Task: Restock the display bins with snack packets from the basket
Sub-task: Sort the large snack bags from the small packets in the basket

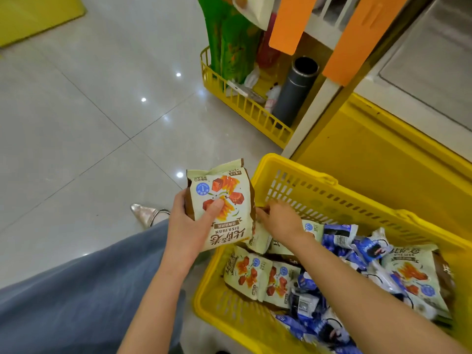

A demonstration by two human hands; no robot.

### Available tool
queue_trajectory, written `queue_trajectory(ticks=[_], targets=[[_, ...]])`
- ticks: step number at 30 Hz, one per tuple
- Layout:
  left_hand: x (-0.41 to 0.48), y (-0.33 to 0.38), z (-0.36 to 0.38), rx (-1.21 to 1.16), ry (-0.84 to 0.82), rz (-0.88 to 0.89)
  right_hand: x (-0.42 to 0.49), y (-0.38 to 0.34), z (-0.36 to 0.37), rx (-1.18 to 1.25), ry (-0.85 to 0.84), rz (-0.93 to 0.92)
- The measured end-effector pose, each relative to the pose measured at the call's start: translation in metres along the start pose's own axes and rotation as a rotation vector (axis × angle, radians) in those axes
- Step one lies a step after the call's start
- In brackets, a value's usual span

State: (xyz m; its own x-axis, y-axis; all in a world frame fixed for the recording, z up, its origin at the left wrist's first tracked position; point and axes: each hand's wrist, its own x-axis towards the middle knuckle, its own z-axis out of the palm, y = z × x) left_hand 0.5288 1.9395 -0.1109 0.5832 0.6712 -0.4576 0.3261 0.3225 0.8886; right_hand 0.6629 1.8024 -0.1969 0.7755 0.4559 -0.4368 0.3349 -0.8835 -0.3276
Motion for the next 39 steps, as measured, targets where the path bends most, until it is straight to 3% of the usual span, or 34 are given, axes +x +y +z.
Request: queue_trajectory(ticks=[4, 7, 10, 14, 16, 23, 26, 30, 36, 39], targets=[[0.002, 0.001, 0.001, -0.002, 0.002, -0.012, -0.012, 0.027, 0.007, 0.107, 0.004, 0.173], [0.001, 0.001, 0.002, 0.005, -0.006, -0.005, -0.018, 0.041, 0.006, 0.395, -0.072, 0.307], [-0.001, 0.002, 0.002, 0.015, -0.015, -0.01, -0.022, 0.04, -0.002, 0.484, -0.071, 0.255], [-0.002, 0.003, 0.0, 0.0, -0.012, -0.022, -0.031, 0.049, -0.016, 0.547, 0.087, 0.185], [-0.002, 0.003, 0.001, -0.007, -0.016, -0.019, -0.038, 0.057, -0.019, 0.68, 0.147, 0.264], [-0.005, 0.002, 0.009, -0.012, -0.069, -0.006, -0.053, 0.045, 0.029, 1.143, 0.093, 0.583], [-0.006, 0.001, 0.008, -0.006, -0.071, -0.017, -0.047, 0.033, 0.052, 0.975, 0.095, 0.626], [-0.007, 0.002, 0.007, 0.02, -0.045, -0.018, -0.046, 0.045, 0.046, 0.639, -0.038, 0.487], [-0.008, 0.004, 0.01, 0.022, -0.05, 0.012, -0.063, 0.054, 0.034, 0.783, 0.314, 0.377], [-0.01, 0.006, 0.011, 0.019, -0.062, 0.004, -0.069, 0.043, 0.042, 0.793, 0.207, 0.346]])
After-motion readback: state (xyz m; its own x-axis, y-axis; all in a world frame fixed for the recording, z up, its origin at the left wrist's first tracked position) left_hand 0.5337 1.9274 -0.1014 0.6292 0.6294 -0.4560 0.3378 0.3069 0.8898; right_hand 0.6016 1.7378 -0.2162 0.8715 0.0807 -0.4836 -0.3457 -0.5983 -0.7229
